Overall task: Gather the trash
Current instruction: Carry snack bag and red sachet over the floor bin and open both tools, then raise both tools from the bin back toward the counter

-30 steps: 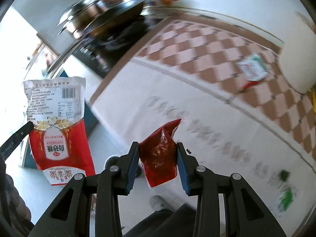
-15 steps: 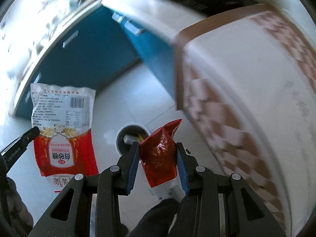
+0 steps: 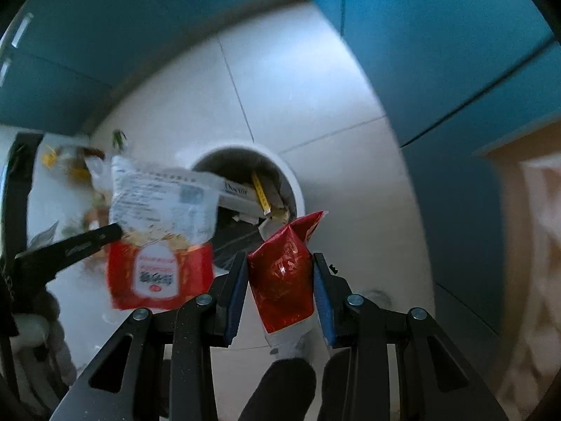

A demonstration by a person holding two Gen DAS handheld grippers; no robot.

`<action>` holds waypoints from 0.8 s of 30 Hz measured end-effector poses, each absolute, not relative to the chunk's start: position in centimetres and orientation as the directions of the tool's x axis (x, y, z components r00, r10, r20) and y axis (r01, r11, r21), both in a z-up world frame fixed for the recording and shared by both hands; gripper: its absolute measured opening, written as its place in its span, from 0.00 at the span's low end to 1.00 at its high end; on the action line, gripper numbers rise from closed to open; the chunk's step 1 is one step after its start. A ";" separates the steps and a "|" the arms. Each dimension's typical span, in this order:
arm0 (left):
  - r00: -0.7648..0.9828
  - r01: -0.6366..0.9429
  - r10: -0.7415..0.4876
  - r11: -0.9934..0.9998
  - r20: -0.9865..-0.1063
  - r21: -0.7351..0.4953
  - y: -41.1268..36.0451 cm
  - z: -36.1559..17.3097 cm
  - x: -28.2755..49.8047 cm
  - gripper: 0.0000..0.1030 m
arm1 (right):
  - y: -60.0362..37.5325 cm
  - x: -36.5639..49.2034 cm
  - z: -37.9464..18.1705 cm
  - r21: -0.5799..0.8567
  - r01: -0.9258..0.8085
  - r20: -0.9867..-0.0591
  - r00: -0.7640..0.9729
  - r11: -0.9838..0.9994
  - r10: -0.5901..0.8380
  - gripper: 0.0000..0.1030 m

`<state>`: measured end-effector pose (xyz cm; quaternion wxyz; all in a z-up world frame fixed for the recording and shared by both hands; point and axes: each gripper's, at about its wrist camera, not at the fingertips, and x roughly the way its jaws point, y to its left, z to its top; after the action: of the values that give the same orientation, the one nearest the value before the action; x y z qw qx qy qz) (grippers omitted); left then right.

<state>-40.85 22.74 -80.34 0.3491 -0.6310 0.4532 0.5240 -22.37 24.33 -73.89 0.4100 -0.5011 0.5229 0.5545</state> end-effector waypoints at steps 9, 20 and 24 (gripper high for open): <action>0.140 -0.935 -0.234 -0.351 -0.962 -0.051 22.5 -86.4 -42.3 0.39 | 26.2 -23.4 -87.5 0.240 -0.966 -0.957 -0.219 -0.095 -0.191 0.37; 0.013 -0.921 -0.144 -0.388 -0.990 0.044 19.6 -80.9 -45.6 1.00 | 26.6 -26.2 -90.1 0.300 -0.950 -0.935 -0.276 -0.085 -0.223 0.74; -0.036 -0.920 -0.111 -0.386 -0.993 0.077 18.8 -79.6 -45.6 1.00 | 26.2 -26.7 -89.0 0.269 -0.958 -0.949 -0.246 -0.096 -0.198 0.85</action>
<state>-45.59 18.76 -79.59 0.3501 -0.5993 0.4297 0.5776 -26.67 26.23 -89.01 0.3507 -0.5039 0.5736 0.5423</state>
